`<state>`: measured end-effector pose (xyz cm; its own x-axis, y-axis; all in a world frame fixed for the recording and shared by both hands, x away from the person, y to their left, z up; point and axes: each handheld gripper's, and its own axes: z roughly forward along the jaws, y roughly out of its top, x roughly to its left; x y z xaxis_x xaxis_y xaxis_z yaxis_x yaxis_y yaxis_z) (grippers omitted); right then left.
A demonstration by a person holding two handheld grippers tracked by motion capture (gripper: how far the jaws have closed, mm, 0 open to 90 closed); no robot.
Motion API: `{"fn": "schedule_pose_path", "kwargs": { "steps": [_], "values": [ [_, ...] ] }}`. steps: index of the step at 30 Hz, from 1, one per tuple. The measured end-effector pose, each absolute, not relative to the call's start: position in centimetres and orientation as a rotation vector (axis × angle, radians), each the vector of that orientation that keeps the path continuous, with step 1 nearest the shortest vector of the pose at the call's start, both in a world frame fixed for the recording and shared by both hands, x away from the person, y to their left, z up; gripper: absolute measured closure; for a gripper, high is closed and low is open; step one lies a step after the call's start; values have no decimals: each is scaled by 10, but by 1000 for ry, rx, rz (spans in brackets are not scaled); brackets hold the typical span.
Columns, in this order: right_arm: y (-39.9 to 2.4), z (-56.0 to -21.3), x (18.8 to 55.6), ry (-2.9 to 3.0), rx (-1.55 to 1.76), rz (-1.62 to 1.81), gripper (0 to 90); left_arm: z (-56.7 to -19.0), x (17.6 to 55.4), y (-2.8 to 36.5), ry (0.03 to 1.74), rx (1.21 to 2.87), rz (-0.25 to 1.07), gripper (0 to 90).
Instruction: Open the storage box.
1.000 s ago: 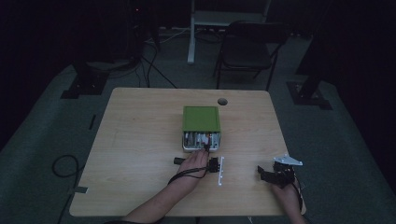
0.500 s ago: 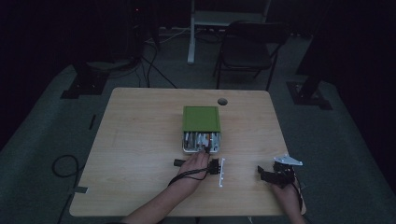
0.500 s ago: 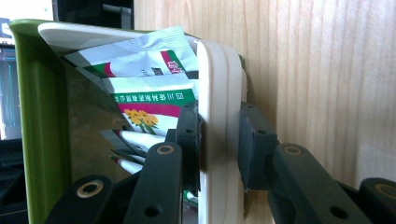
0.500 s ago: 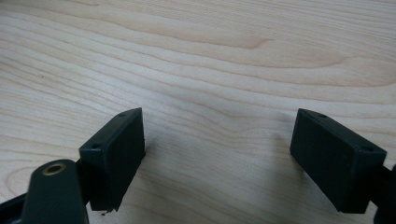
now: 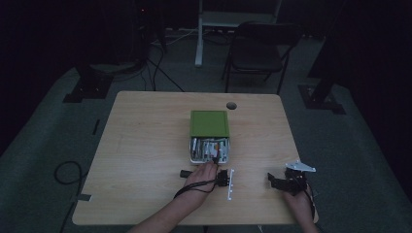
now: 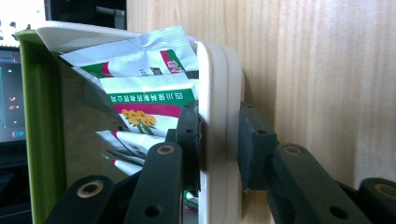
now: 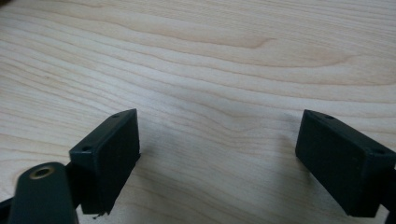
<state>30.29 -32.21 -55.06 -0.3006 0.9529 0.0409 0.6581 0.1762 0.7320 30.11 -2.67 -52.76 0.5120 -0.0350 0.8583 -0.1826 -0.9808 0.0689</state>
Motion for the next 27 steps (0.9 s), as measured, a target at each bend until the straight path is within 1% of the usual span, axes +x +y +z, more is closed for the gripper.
{"fn": "schedule_pose_path", "kwargs": {
  "steps": [13, 27],
  "values": [
    [-325, -550, 303, 1972, 1579, 924, 128, -527, 286, -25, -200, 2598, 1449, 738],
    [-320, -551, 303, 2005, 1529, 873, 124, -526, 269, -23, -215, 2597, 1418, 738]
  ]
}}
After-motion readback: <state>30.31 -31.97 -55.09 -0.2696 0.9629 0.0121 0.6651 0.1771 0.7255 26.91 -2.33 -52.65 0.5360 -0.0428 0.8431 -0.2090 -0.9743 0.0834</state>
